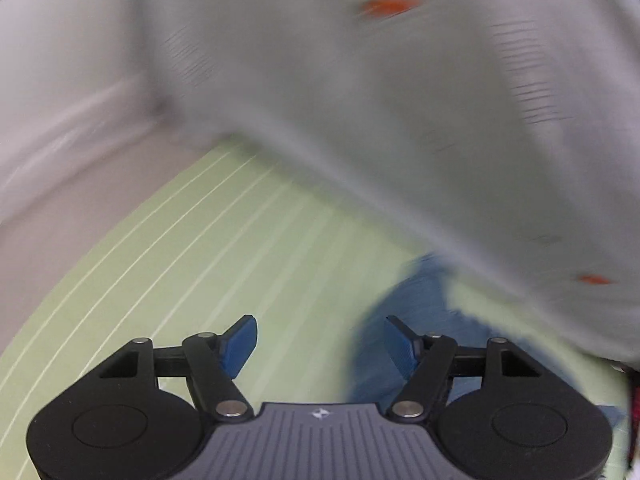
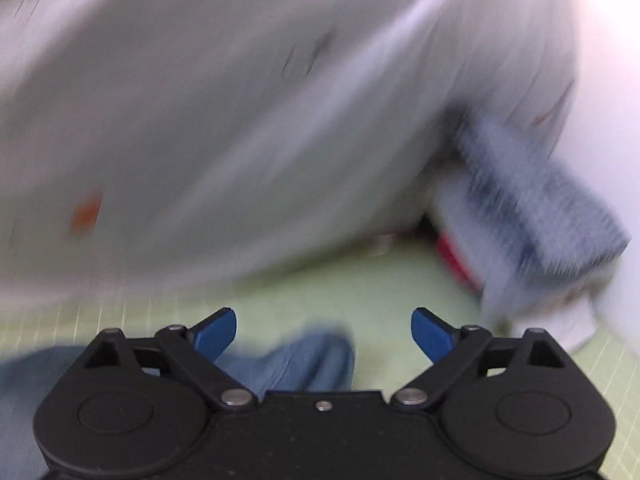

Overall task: Fold clothes
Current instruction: 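Lay the jeans flat and open both tools, releasing the fabric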

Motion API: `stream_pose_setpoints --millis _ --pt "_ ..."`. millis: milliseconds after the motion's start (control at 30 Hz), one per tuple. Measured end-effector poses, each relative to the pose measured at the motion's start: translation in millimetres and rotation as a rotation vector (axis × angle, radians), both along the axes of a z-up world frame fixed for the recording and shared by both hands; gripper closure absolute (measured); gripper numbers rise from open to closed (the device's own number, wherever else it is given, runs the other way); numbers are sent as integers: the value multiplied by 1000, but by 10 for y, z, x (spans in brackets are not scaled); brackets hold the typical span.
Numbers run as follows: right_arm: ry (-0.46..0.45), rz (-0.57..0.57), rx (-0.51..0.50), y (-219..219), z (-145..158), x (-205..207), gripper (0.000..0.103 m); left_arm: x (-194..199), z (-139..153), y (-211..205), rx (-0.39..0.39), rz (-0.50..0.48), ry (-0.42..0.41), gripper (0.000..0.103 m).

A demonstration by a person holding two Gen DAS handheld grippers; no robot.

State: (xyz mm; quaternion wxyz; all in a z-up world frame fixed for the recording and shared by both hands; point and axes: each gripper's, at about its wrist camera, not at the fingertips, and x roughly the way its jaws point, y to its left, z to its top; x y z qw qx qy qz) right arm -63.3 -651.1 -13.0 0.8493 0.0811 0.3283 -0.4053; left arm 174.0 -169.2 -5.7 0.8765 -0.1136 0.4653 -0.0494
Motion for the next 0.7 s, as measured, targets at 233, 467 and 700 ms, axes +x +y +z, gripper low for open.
stream_pose_setpoints --millis 233,467,700 --pt "109 -35 176 276 -559 -292 8 -137 -584 436 -61 32 259 32" --pt "97 -25 231 403 -612 -241 8 -237 -927 363 -189 -7 392 35" --pt "58 13 213 574 -434 -289 8 -434 -524 484 -166 34 190 86"
